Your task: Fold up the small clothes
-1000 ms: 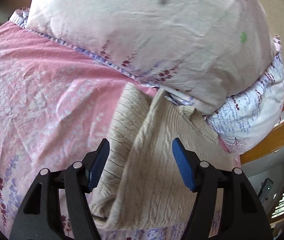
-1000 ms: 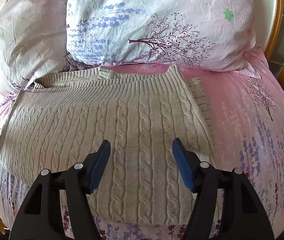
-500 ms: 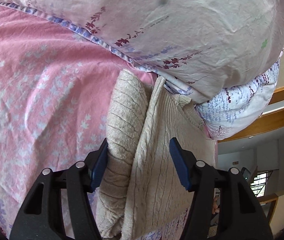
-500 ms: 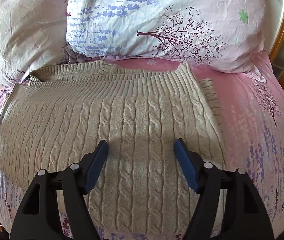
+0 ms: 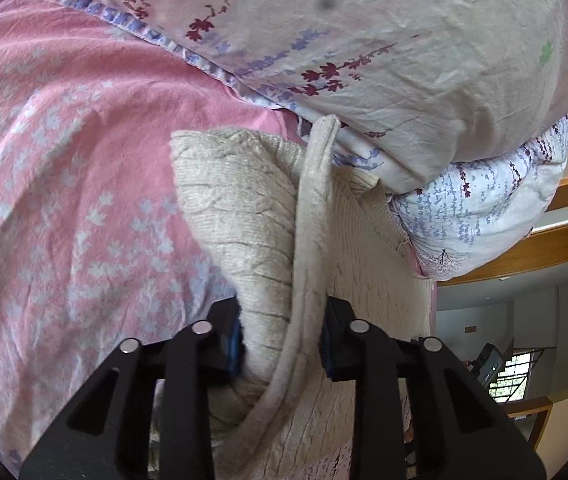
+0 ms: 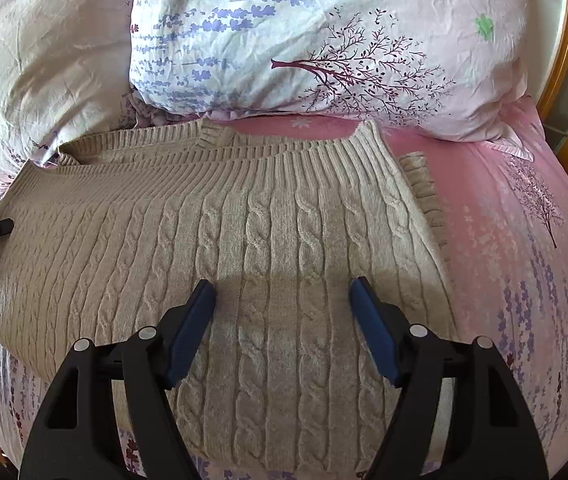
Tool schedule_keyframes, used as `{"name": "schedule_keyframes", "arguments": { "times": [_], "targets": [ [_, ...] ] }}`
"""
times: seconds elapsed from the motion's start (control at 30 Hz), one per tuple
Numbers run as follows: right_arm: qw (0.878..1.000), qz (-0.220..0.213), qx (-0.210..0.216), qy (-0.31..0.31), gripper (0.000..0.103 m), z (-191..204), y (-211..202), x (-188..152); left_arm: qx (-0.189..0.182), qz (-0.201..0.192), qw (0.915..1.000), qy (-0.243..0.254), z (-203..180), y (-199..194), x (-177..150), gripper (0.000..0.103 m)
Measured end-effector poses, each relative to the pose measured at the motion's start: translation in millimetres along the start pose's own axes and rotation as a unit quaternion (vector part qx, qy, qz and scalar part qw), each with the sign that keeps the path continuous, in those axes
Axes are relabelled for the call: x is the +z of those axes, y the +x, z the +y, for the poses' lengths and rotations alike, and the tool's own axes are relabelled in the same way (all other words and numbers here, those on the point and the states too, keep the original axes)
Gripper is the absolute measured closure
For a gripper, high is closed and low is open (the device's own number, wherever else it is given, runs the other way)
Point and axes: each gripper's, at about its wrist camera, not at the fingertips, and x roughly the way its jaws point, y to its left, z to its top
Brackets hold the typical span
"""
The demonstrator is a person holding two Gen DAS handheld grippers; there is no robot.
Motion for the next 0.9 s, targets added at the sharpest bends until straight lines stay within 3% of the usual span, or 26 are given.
{"name": "schedule_keyframes", "arguments": {
  "times": [0.13,0.57,0.73,0.9],
  "targets": [
    [1.0,-0.002,0.007,0.002,0.031,-3,-4,-2,-0.003,-0.019,0.9998,0.001,-4,-6,-4,0.082],
    [0.999,0.004,0.041,0.025,0.031,-30,-24,-17,-0.088,-0.058,0.9944,-0.006,-69,-18,-24,0.083],
    [0.997,-0.006,0.052,0.053,0.031,-59,-42,-24,-0.14,-0.059,0.9884,-0.002,-118,-3,-40,0.083],
    [0.996,-0.013,0.042,0.072,0.031,-88,-56,-31,-0.198,-0.04,0.9792,0.014,-186,40,-58,0.083]
  ]
}}
